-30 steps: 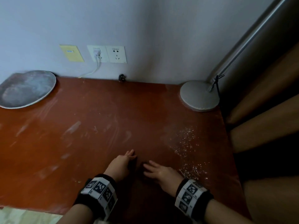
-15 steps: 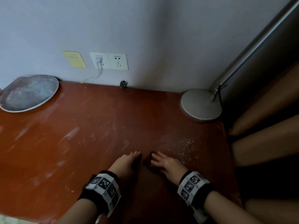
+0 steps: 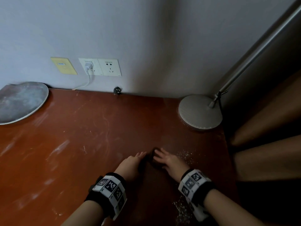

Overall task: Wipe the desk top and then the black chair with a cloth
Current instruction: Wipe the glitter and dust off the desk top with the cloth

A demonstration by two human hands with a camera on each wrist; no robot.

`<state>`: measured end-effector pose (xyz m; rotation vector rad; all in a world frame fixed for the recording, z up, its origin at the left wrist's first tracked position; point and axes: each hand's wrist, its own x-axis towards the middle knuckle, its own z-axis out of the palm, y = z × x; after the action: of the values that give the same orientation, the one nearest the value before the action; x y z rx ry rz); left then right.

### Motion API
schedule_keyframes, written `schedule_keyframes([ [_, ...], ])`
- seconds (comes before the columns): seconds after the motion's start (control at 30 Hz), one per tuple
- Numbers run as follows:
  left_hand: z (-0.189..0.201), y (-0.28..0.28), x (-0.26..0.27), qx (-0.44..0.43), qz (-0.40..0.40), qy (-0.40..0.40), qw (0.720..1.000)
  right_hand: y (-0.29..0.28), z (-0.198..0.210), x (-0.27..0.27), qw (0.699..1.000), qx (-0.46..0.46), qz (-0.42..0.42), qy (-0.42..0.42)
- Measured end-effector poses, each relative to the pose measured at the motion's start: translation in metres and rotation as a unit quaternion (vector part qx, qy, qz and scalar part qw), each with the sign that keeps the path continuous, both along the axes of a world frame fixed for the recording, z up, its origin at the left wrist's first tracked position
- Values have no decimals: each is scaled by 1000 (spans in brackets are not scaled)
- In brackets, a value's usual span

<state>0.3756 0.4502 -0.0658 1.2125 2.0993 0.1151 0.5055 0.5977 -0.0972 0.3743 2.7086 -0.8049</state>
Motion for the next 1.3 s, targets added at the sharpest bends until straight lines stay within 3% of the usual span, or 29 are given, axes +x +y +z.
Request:
schedule_keyframes([
  [0.07, 1, 7, -1, 3, 13, 0, 1000, 15, 2, -13, 997, 0, -77, 13],
  [0.17, 0, 17, 3, 68, 42, 34, 996, 16, 2, -30, 992, 13, -128, 13],
  [0.3, -7, 42, 10, 166, 49, 91, 981, 35, 15, -30, 977, -109, -180, 45],
  [0.4, -14, 73, 23, 137, 39, 118, 983, 72, 26, -12, 967, -106, -222, 68],
  [0.5, -24, 102, 37, 49, 32, 117, 991, 91, 22, 1, 990, -23, -138, -12],
  [0.6, -23, 121, 18, 48, 26, 168, 984, 90, 11, -1, 996, 48, -42, -65],
  [0.77, -32, 133, -57, 3, -38, 192, 981, 93, 8, -15, 994, 82, -27, -68],
  [0.87, -29, 121, -49, -2, -113, 153, 982, 97, 7, -30, 994, 81, -28, -71],
  [0.93, -38, 102, -31, 48, -199, 162, 965, 99, 6, -40, 995, 73, -32, -63],
  [1.0, -41, 85, -20, 50, -229, 164, 958, 101, 4, -44, 996, 64, -38, -53],
  [1.1, -44, 89, -31, 57, -194, 167, 965, 102, 1, -44, 997, 47, -48, -45],
  [1.2, -35, 123, -65, 92, -88, 203, 971, 103, 2, -44, 997, 36, -52, -45],
  [1.3, -31, 152, -88, 34, -19, 190, 981, 103, 4, -44, 997, 33, -52, -42],
])
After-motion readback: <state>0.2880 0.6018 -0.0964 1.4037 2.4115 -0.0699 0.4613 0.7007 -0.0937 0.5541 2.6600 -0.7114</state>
